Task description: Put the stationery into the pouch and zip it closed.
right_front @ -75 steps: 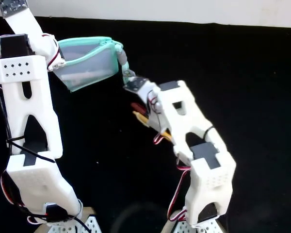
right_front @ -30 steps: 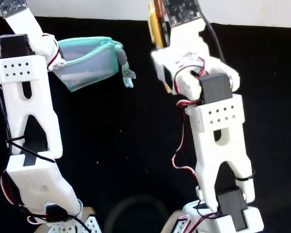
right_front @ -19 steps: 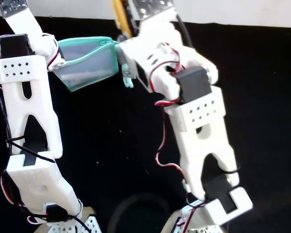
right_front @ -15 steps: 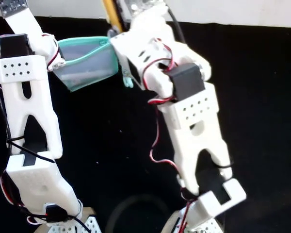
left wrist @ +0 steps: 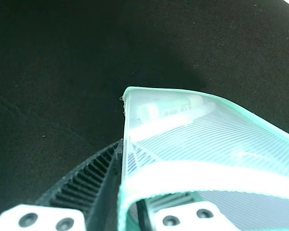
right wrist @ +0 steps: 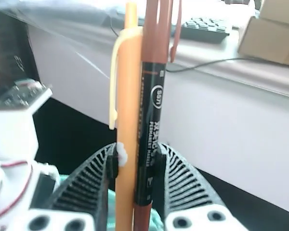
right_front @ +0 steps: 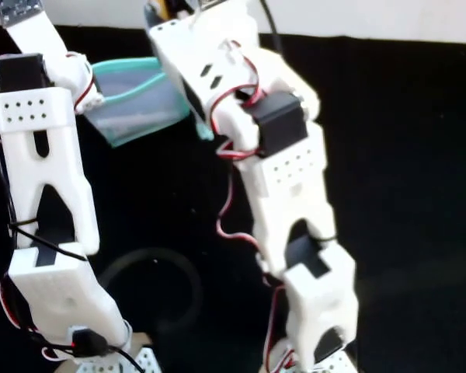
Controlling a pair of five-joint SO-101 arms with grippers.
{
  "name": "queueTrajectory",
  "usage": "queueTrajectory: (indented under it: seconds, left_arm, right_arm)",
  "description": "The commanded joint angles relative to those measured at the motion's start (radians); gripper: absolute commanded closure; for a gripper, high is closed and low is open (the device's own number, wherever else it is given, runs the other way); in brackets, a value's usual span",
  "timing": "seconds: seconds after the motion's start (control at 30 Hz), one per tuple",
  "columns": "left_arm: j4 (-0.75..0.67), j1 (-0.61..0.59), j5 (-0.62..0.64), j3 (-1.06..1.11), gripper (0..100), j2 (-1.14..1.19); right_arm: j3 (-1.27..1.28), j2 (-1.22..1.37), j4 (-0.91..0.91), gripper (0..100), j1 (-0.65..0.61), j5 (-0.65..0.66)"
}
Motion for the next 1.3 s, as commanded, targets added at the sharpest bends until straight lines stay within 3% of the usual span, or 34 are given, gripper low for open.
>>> queueTrajectory:
  seconds: [0.0,0.17,0.63,1.27]
  left_arm:
    - [-0.009,-0.012,-0.002,0.005,99,0.07]
    - [-0.009,-0.012,-0.002,0.005,99,0.07]
    - [-0.009,-0.013,-0.002,0.005,99,0.07]
    - [-0.025,-0.047,0.002,0.005,99,0.07]
  right_arm:
    - [-0.183,0.076,-0.033,99.2,-0.031,-0.032]
    - [-0.369,0.239,-0.082,99.2,-0.054,-0.078]
    - [-0.355,0.374,-0.154,99.2,-0.071,-0.109]
    - [-0.354,0.423,0.022,99.2,-0.082,-0.109]
